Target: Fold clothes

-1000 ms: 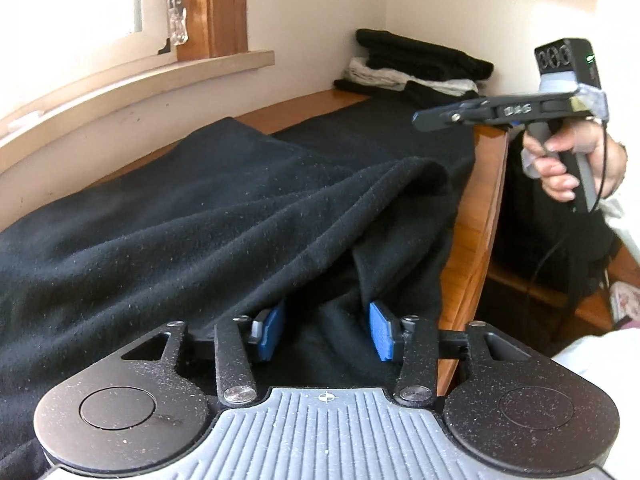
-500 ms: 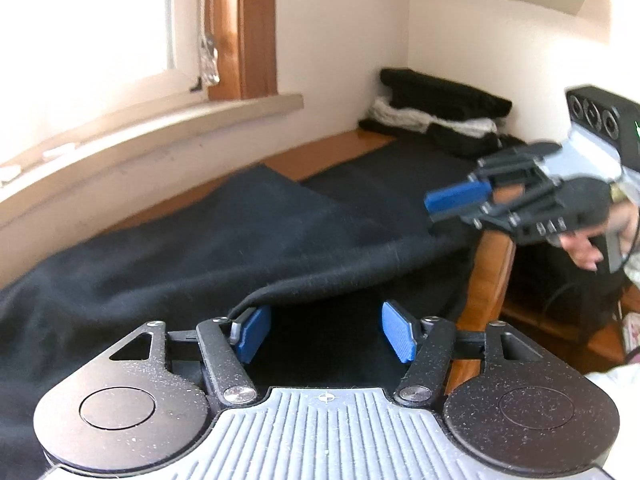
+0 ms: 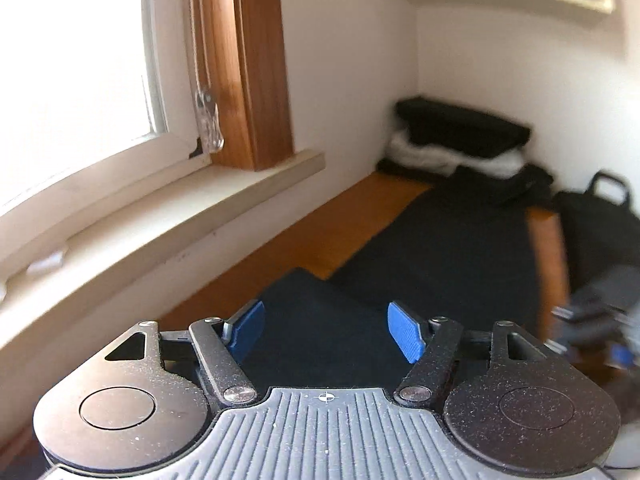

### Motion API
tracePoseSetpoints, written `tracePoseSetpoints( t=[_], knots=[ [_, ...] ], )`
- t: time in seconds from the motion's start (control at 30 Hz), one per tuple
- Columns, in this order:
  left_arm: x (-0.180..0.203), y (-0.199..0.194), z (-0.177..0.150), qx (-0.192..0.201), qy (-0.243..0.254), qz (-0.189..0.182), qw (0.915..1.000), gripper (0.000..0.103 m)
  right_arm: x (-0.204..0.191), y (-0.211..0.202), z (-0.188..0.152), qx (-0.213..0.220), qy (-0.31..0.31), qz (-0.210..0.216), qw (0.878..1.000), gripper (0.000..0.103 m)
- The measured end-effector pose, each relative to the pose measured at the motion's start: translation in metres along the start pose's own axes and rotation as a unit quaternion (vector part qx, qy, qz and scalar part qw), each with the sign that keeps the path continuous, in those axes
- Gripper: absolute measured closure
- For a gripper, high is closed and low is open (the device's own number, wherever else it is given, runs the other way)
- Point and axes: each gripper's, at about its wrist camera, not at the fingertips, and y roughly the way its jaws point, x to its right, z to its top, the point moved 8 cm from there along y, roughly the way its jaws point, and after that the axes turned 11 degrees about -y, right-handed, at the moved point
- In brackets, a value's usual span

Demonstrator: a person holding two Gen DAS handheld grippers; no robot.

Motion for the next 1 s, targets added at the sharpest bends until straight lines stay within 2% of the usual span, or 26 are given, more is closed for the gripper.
tracePoseSetpoints(
  t=[0.2,0.3,0.37,0.53,0.57,0.6,0.63,0.67,0.7,0.8,0.93,1.0],
  knots=[
    [-0.032,0.094,0.005,-0.055,-0.012,0.006,0.9984,0.031,0.001,0.007,-0.005,-0.012,-0.002,0.006,1.0,0.07],
    [-0.047,0.117,0.002,-0.076,-0.021,0.009,0.9969,0.032,-0.002,0.005,-0.006,-0.011,-0.006,0.013,1.0,0.068],
    [-0.054,0.124,0.004,-0.083,-0.037,-0.004,0.9959,0.034,-0.001,0.004,-0.008,-0.011,-0.007,0.017,1.0,0.065],
    [-0.055,0.13,0.001,-0.094,-0.05,-0.033,0.9938,0.055,0.0,0.002,-0.012,-0.014,-0.023,-0.001,1.0,0.067],
    [-0.054,0.13,0.0,-0.095,-0.046,-0.034,0.9938,0.058,0.003,0.002,-0.013,-0.009,-0.018,-0.006,1.0,0.077],
    [-0.053,0.129,-0.002,-0.096,-0.044,-0.036,0.9938,0.068,0.005,0.0,-0.012,-0.002,-0.011,-0.013,1.0,0.097],
    [-0.051,0.13,-0.002,-0.095,-0.042,-0.036,0.994,0.081,0.008,-0.002,-0.012,0.006,-0.003,-0.02,1.0,0.097],
    [-0.049,0.13,-0.002,-0.094,-0.04,-0.036,0.9941,0.085,0.01,-0.004,-0.011,0.015,0.005,-0.027,1.0,0.097],
    [-0.047,0.128,0.0,-0.087,-0.04,-0.038,0.9946,0.094,0.013,-0.007,-0.01,0.024,0.013,-0.032,0.999,0.098],
    [-0.043,0.119,0.009,-0.065,-0.045,-0.046,0.9958,0.096,0.019,-0.019,-0.007,0.057,0.033,-0.059,0.996,0.099],
    [-0.043,0.097,0.035,-0.016,-0.088,-0.074,0.9932,0.097,0.031,-0.042,-0.008,0.1,0.057,-0.111,0.987,0.099],
    [-0.04,0.094,0.049,0.003,-0.093,-0.071,0.9931,0.097,0.037,-0.054,-0.012,0.115,0.066,-0.134,0.982,0.099]
  ],
)
